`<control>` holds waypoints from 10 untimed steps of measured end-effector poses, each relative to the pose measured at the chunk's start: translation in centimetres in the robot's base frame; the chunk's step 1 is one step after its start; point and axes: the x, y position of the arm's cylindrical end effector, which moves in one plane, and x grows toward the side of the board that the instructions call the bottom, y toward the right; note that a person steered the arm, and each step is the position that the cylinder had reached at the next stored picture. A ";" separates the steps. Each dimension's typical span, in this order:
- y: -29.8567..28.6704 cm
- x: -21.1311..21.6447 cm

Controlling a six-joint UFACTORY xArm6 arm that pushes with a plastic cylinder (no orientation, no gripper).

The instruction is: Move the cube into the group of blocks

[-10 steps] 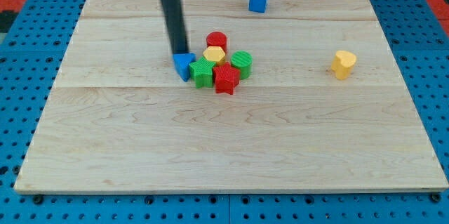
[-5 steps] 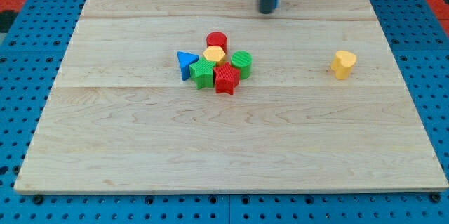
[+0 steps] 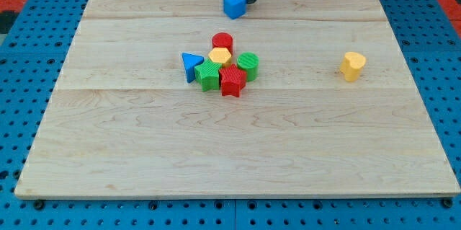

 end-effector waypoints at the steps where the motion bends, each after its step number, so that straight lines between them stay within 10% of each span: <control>1: -1.7 4.0; 3: -5.9 1.1; 7: -16.2 9.2; 10: -12.7 9.7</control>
